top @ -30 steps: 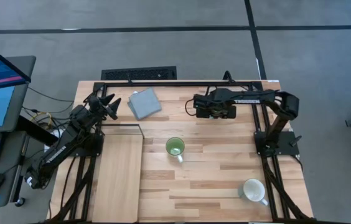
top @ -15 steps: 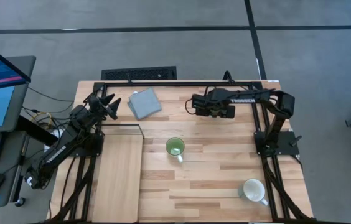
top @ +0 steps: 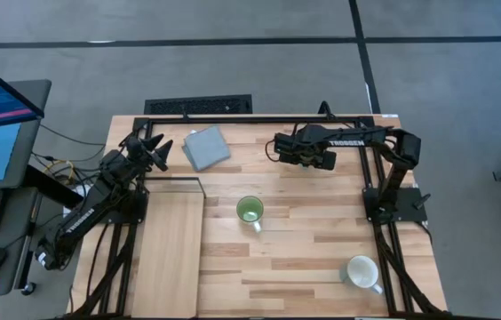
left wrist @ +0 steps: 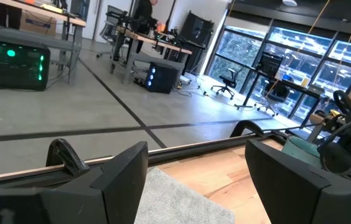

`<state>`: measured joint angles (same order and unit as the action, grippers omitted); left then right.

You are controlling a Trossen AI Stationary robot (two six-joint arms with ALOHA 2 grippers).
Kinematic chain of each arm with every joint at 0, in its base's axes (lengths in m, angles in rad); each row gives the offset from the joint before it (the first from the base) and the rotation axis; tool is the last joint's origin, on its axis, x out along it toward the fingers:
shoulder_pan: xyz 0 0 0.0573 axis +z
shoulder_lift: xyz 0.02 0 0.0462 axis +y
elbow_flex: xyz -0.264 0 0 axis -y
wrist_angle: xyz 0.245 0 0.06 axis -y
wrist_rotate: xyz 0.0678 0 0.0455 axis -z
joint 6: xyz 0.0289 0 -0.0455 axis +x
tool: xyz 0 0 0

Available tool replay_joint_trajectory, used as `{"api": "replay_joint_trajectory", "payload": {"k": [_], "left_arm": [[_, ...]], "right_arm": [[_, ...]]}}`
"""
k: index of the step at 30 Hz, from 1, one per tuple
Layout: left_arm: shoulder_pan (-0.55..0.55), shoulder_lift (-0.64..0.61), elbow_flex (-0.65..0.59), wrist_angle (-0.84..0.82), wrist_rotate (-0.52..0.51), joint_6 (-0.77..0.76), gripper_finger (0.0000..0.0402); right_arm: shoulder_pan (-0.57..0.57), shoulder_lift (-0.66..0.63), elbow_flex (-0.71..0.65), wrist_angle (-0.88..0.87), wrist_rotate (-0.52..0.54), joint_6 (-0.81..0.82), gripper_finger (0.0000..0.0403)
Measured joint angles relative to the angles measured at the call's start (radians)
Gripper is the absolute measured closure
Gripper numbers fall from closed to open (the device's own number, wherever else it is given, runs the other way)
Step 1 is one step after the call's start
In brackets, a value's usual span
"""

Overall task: Stack small to large cups/mugs on shelf
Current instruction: Put the top blue mug on the shelf

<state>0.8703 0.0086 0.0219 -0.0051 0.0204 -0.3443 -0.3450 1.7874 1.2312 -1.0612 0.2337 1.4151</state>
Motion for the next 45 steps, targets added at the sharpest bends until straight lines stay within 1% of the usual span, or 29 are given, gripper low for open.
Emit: {"api": "replay_joint_trajectory", "payload": {"k": [3,10,12,16,19,24,29,32,37,41,45], "left_arm": [[0.000,0.000,0.000,0.000,0.000,0.000,0.0140],[0.000,0.000,0.000,0.000,0.000,0.000,0.0140],[0.000,0.000,0.000,0.000,0.000,0.000,0.0140],[0.000,0.000,0.000,0.000,0.000,0.000,0.0140],[0.000,0.000,0.000,0.000,0.000,0.000,0.0140],[0.000,0.000,0.000,0.000,0.000,0.000,0.0140],[0.000,0.000,0.000,0.000,0.000,0.000,0.0140],[0.000,0.000,0.000,0.000,-0.001,0.000,0.0140],[0.000,0.000,0.000,-0.001,-0.022,-0.012,0.0140],[0.000,0.000,0.000,-0.003,-0.033,-0.016,0.0140],[0.000,0.000,0.000,-0.003,-0.035,-0.016,0.0140]], "right_arm": [[0.000,0.000,0.000,0.000,0.000,0.000,0.0168],[0.000,0.000,0.000,-0.001,0.004,-0.011,0.0248],[0.000,0.000,0.000,-0.002,0.009,-0.037,0.0270],[0.000,0.000,0.001,-0.004,0.013,-0.063,0.0298],[0.003,0.000,0.001,-0.008,0.021,-0.085,0.0300],[0.004,0.001,0.001,-0.011,0.026,-0.193,0.0285],[0.004,0.001,0.001,-0.008,0.030,-0.316,0.0302],[0.003,0.000,0.001,0.018,0.036,-0.414,0.0302],[0.002,0.000,0.001,0.038,0.026,-0.481,0.0289],[0.005,0.000,0.001,0.055,0.014,-0.578,0.0302],[0.017,0.000,0.001,0.074,0.009,-0.672,0.0303]]}}
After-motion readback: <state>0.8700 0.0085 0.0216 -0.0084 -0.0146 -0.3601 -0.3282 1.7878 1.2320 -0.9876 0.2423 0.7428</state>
